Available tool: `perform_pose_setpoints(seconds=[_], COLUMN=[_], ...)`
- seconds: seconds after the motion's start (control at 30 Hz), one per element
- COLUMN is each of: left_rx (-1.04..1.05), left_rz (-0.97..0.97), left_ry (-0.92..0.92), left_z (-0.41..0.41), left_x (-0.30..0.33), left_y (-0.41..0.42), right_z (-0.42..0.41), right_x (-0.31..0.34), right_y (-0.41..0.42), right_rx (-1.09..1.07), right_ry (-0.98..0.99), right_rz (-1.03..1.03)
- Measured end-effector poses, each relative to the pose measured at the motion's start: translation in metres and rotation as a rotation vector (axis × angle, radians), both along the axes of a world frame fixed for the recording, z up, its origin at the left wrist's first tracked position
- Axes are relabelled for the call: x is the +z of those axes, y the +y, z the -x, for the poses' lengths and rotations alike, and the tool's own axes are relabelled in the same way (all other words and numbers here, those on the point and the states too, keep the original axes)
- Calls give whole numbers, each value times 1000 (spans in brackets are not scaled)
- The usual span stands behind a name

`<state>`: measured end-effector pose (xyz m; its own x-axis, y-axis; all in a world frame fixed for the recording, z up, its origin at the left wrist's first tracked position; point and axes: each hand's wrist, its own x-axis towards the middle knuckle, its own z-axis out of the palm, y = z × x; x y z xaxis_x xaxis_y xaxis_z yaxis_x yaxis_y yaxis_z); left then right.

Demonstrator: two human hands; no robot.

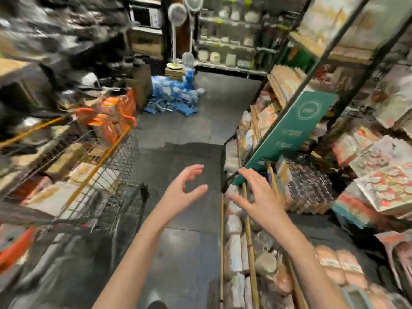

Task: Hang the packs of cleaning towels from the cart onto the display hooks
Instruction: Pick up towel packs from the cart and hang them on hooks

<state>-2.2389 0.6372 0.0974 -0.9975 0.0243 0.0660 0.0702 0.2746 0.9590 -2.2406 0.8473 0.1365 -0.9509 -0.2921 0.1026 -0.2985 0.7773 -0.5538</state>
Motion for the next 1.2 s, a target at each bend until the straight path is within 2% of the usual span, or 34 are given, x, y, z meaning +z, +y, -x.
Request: perform_pose_setpoints(seconds=[0.5,0.9,1.2], left_rx=[368,740,1102], left_rz=[52,11,36], left_ry=[-49,-120,-155], left_z=[109,195,252], left_x=[-17,-47,-62], left_y=[-225,-336,-389], right_z=[184,341,442], right_x=[-13,-58,-95], right_y=[-234,-394,-496], right_rx=[373,761,1056], right_ry=[4,-43,-284], right_rz=[16,3,-53])
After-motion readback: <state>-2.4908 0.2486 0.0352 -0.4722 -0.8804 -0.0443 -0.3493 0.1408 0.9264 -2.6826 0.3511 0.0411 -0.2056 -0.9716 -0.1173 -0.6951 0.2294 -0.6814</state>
